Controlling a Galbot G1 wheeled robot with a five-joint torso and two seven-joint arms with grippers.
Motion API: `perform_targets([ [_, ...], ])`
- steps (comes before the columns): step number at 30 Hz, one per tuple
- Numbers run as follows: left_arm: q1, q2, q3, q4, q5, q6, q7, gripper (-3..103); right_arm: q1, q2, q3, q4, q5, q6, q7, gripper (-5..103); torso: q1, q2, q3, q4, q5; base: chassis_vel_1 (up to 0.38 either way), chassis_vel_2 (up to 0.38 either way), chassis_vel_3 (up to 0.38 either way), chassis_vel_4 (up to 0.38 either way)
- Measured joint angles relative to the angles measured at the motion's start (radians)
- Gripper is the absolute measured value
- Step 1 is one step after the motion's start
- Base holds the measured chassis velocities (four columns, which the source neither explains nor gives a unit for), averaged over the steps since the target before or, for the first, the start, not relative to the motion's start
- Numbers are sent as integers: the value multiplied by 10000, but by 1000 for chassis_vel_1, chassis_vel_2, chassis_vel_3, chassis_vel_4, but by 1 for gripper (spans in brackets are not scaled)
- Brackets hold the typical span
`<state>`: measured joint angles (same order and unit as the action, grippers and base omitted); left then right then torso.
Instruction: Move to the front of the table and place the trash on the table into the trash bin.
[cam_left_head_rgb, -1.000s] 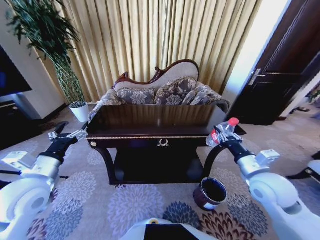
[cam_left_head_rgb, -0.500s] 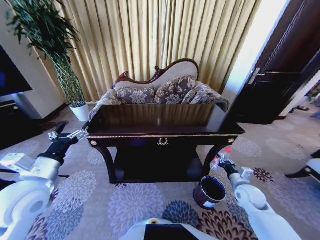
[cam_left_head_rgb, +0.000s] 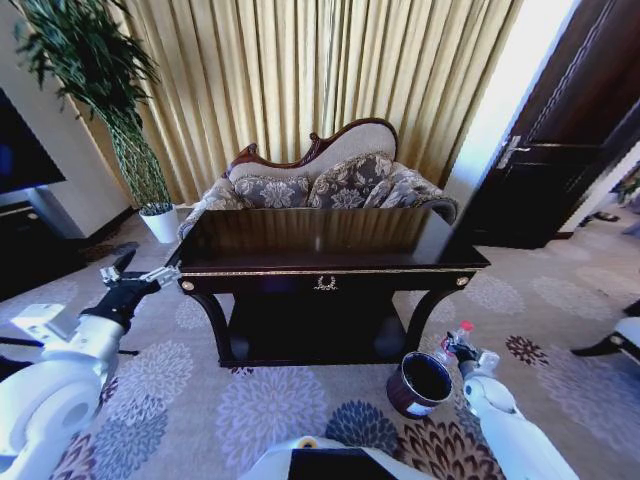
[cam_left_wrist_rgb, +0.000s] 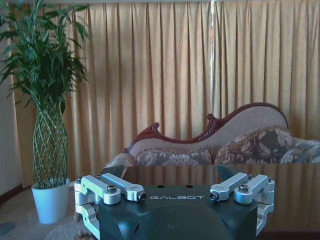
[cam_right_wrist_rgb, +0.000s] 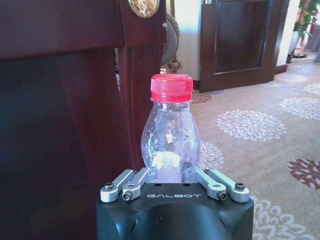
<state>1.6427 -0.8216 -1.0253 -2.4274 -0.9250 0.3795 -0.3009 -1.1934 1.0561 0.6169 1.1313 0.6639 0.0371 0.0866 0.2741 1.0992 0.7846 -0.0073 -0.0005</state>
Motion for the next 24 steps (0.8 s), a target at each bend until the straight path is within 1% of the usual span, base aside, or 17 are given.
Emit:
perform_targets([
  [2,-37,33,106,21,-82,37,-59,100,442,79,-128,-699,-41,216,-3,21,0,0,0,-1,1,0,0,0,0],
  [4,-35,35,141,1,-110,44,-64,100,652,123,-171,-1011,-73,283,-2,21,0,0,0,-1,3,0,0,0,0],
  [6,-10,30,216,-35,-121,45,-67,100,1154,256,-246,-1688,-338,428,0,21,0,-1,0,0,3,0,0,0,0],
  [7,-10,30,216,-35,-121,45,-67,100,1154,256,-246,-1688,-338,428,0,21,0,-1,0,0,3,0,0,0,0],
  [10,25,28,239,-70,-121,45,-70,100,1561,462,-279,-2347,-870,522,-3,21,0,0,0,1,2,0,0,0,0],
  [14,39,35,238,-124,-121,44,-74,100,1863,623,-329,-2969,-1241,704,-14,21,0,1,0,0,0,0,0,0,0],
  [17,74,51,204,-250,-129,38,-89,100,2205,869,-219,-3921,-2036,1036,-19,21,0,0,0,0,4,0,0,0,0],
  [20,85,52,189,-289,-134,35,-92,100,2194,979,-188,-4058,-2255,1073,-19,21,0,0,0,-3,4,0,0,0,0],
  [24,94,49,185,-352,-135,26,-104,100,2097,1065,-144,-4159,-2658,1043,-29,21,-1,0,-1,1,1,0,0,0,0],
])
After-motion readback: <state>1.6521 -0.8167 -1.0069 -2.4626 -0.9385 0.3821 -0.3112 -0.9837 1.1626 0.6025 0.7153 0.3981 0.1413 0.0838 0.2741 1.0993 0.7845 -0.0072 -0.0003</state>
